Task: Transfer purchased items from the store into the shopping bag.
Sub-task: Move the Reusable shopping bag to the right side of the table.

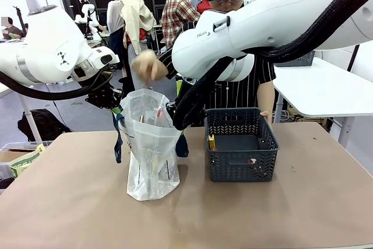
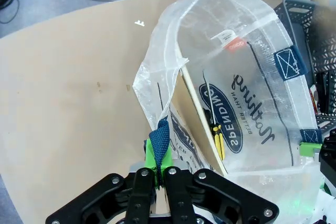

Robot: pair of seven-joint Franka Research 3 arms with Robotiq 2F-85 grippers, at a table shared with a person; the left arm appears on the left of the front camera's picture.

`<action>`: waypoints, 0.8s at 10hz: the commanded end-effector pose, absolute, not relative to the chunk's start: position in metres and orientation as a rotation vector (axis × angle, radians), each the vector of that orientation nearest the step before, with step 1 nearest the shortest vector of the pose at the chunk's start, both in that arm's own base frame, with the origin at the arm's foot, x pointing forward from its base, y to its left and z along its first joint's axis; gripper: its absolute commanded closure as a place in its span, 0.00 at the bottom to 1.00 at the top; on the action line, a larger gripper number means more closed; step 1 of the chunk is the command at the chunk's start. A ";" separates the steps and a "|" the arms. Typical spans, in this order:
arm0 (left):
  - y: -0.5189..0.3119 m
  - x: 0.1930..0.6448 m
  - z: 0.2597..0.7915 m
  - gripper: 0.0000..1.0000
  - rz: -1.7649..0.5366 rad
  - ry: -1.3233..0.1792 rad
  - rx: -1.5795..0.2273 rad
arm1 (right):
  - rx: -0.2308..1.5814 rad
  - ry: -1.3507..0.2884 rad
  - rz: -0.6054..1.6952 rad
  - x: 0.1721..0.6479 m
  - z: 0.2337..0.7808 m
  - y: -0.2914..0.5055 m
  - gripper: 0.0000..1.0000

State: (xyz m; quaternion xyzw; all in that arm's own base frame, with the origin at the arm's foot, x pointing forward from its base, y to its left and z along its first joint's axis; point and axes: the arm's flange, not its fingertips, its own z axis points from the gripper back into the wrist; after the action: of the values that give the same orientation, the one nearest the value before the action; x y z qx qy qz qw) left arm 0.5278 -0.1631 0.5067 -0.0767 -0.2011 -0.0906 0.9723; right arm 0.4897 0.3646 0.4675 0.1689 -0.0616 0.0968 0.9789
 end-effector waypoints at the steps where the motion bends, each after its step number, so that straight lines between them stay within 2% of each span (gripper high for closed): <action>1: -0.162 0.526 0.508 1.00 -0.184 -0.406 -0.152 | 0.348 -0.125 0.191 0.490 0.469 0.365 1.00; 8: -0.162 0.526 0.508 1.00 -0.184 -0.406 -0.152 | 0.348 -0.125 0.191 0.490 0.469 0.365 1.00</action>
State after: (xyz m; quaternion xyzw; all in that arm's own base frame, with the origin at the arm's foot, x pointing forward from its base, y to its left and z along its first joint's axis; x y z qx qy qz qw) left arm 0.5278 -0.1631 0.5067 -0.0767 -0.2011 -0.0906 0.9723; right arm 0.4897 0.3646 0.4676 0.1689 -0.0616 0.0968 0.9789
